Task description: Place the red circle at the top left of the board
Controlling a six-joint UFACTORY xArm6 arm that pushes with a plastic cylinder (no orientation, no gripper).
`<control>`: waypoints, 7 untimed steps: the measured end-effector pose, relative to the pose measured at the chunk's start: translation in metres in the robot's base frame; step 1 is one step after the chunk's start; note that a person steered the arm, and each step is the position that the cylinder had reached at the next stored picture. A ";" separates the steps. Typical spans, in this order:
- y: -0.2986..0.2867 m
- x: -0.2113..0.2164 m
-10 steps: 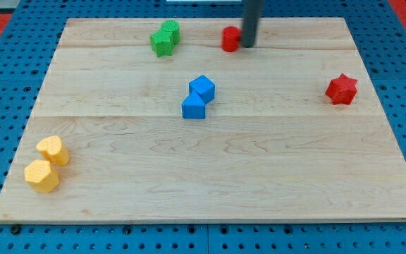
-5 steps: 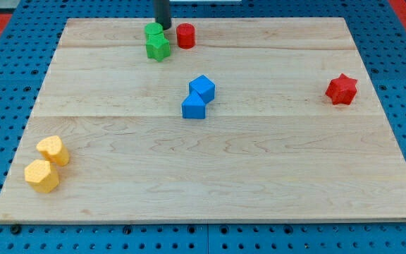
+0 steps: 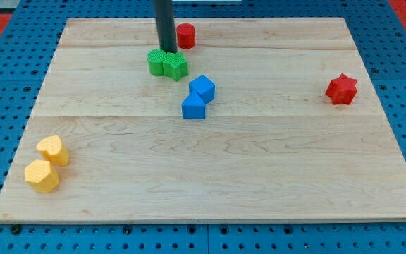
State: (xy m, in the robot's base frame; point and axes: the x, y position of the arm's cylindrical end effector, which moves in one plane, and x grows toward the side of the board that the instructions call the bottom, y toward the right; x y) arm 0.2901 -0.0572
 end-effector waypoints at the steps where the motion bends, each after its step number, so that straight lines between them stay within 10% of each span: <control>1: 0.036 -0.012; 7: 0.140 -0.009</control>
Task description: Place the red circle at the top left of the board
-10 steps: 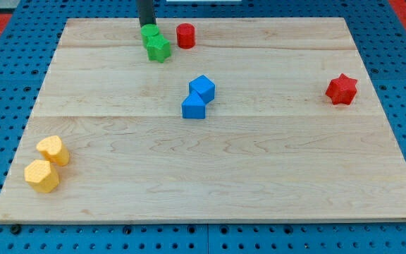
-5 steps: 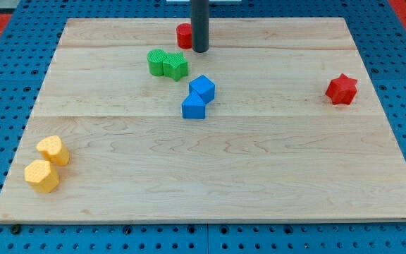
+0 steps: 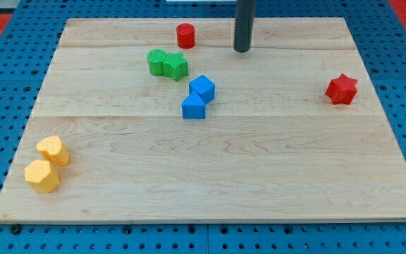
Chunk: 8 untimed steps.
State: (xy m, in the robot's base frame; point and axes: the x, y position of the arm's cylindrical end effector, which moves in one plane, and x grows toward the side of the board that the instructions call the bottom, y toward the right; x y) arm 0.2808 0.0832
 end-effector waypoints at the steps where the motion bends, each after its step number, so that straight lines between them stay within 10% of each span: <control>1: 0.018 0.000; 3: 0.016 -0.037; 6: -0.213 -0.040; 8: -0.224 -0.071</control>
State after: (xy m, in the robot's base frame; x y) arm 0.2095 -0.1412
